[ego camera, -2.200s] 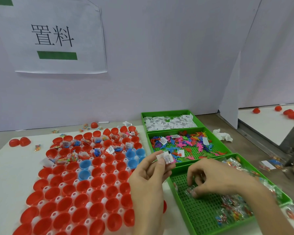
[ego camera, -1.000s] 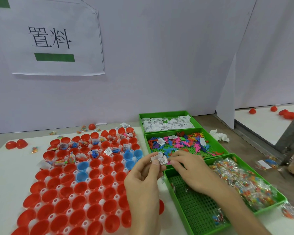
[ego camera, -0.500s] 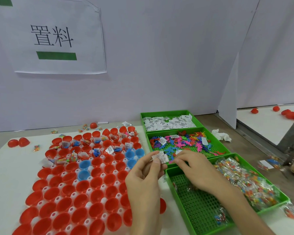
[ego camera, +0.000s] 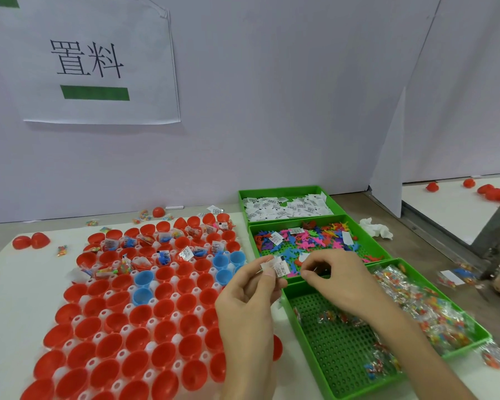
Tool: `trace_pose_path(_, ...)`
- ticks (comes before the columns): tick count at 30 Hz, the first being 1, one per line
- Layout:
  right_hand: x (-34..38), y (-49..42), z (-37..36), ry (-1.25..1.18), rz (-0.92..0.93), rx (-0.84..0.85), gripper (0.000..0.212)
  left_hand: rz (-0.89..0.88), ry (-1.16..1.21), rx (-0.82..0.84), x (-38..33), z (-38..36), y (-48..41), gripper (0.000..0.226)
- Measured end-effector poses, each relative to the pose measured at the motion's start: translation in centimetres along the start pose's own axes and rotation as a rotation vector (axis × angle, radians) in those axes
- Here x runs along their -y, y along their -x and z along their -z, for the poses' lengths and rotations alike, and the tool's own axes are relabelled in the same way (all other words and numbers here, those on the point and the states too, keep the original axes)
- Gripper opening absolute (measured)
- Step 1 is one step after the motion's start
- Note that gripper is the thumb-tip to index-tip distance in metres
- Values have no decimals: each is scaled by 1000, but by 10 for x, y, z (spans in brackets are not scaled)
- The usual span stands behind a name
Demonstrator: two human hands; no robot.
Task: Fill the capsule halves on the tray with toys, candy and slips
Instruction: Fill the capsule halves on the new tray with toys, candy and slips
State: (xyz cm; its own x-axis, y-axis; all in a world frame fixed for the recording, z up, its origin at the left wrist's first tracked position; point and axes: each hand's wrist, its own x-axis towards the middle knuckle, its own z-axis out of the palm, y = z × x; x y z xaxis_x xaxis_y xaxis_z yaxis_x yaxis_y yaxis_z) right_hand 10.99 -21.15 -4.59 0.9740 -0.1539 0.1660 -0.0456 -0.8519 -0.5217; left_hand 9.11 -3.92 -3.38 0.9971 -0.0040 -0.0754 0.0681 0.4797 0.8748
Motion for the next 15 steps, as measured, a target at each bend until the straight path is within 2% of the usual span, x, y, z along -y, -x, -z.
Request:
trace_pose_path(9,1,-1,0,-24,18,13,19,6,-6,10,0,0,0,15)
trace_pose_path(15,4,-1,-5,-238,-65,-231,19,2,-10,17,2,-1,1,14)
